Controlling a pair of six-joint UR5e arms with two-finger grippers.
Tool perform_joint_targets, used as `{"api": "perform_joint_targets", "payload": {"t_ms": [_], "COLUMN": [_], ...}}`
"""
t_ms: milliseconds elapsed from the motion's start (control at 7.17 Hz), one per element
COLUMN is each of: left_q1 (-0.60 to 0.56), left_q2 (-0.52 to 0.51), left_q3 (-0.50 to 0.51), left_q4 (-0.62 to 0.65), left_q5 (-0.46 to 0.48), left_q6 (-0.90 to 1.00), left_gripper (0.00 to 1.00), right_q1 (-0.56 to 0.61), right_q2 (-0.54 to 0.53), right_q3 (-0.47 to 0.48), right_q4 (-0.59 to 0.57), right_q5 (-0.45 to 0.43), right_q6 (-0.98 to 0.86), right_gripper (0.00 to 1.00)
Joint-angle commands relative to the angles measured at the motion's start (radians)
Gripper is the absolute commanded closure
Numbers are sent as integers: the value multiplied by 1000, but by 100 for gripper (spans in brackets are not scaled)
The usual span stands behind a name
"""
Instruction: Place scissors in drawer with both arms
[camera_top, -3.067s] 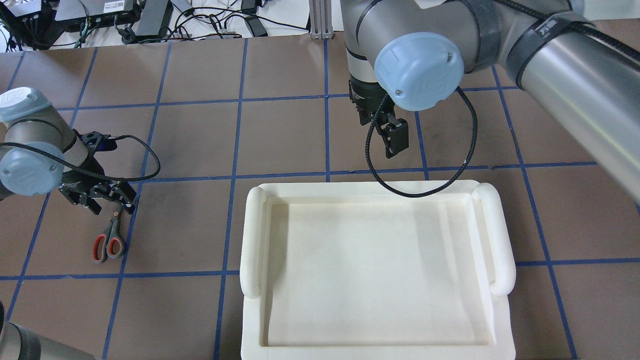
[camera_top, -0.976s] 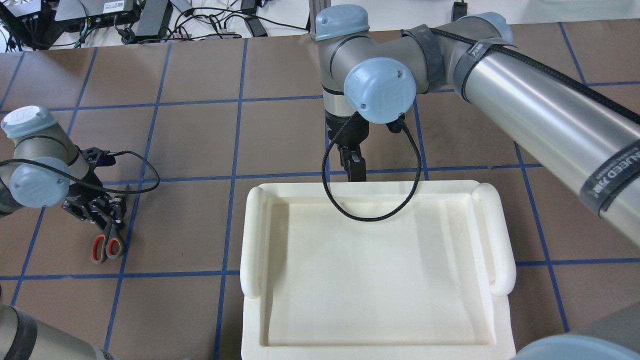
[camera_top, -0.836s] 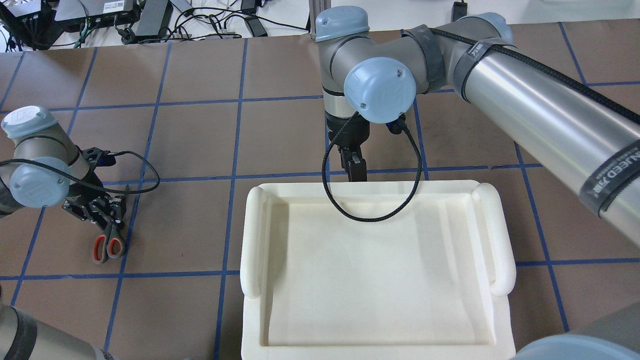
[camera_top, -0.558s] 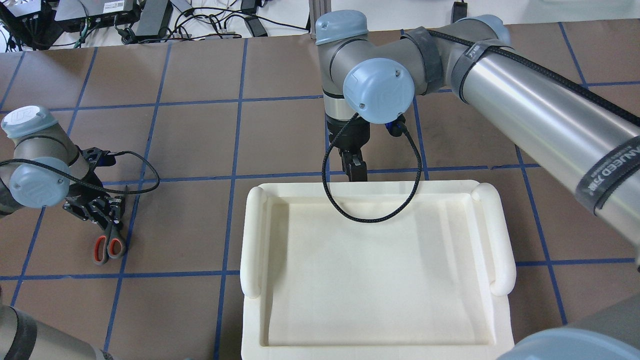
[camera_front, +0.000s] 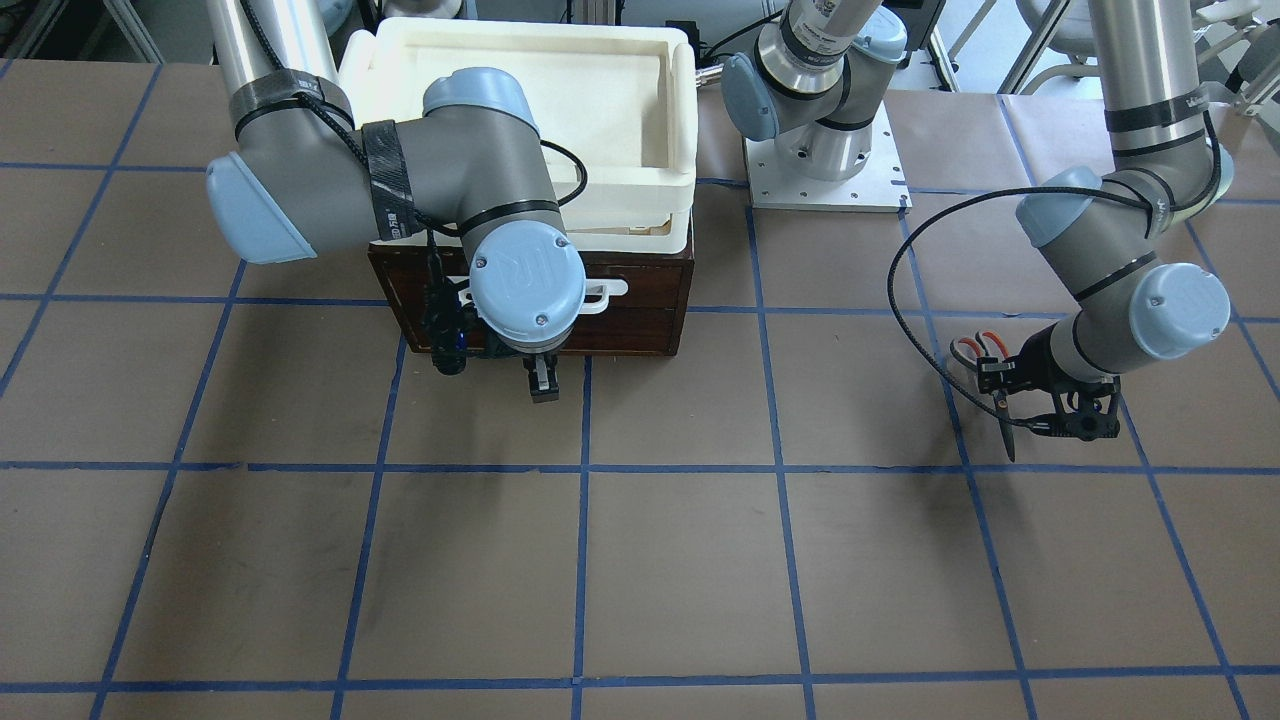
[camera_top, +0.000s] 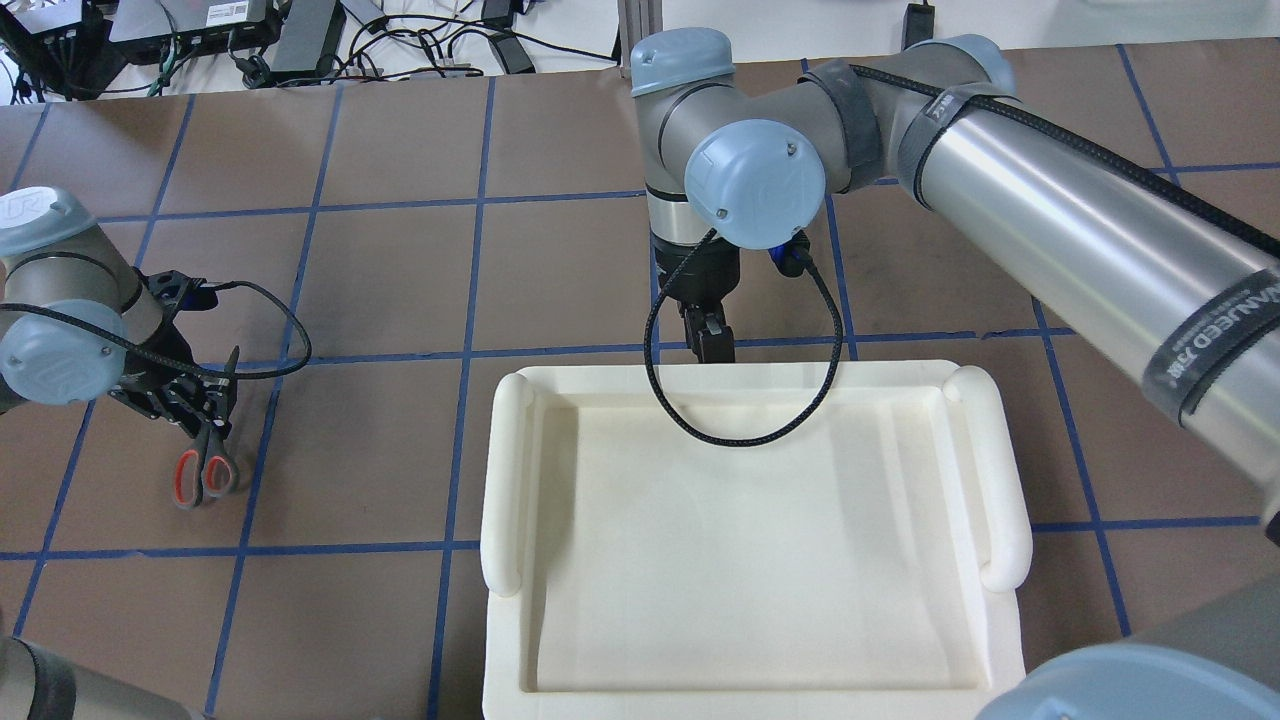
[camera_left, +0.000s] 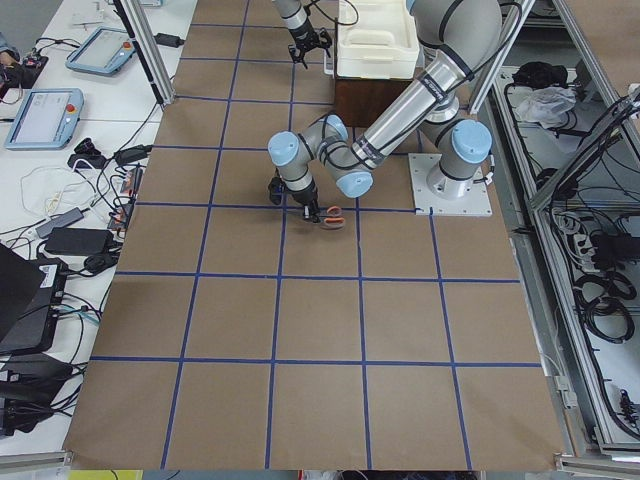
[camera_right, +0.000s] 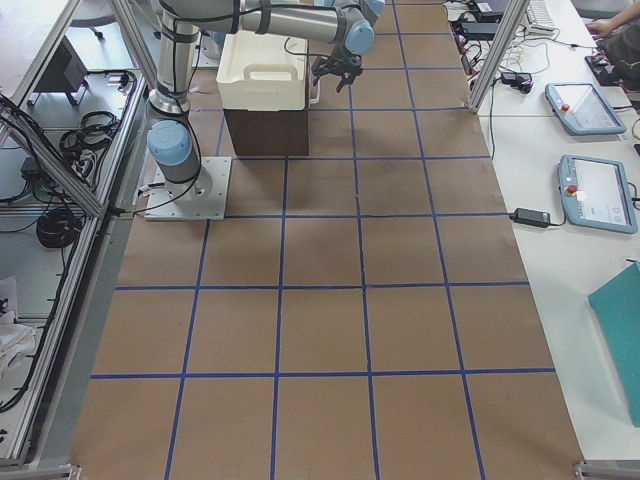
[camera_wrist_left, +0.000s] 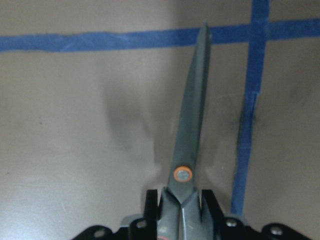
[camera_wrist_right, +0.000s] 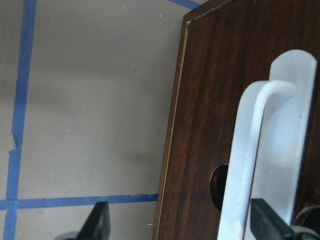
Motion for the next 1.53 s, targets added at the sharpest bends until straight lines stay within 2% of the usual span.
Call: {"api": "perform_joint_targets", "payload": {"t_ms": [0,139,558,697,976,1115,1255,1394], "left_q1": [-39,-81,-199,-216,-257,-348,-437,-464], "left_q2": [82,130,259,271,299,308,304,292], "left_q3": [22,67,364,437,511,514,504,500], "left_q4": [-36,-152,-683,-797,-837,-804,-621,-542], "left_q5": [-25,-21,-36,-71,-114,-116,-111,-114], "left_q6": [2,-39,-226,-262,-319,-384,-395,-397], "left_gripper": [89,89,88,87,88,88,87,87], "right_q1": [0,0,0,0,0,-2,-2,-2], "right_q2": [12,13,18,18,18,19,18,18], "right_q3": [1,4,24,24,24,24,23,20], "right_q4": [-4,-4,-10,-13,-88,-120,-146,-170], "right_q5": [1,2,2,2,-5,-11,-14,-15], "right_q6": [-1,-7,-14,-18,-66,-108,-117,-128], "right_gripper": [0,0,0,0,0,0,0,0]}}
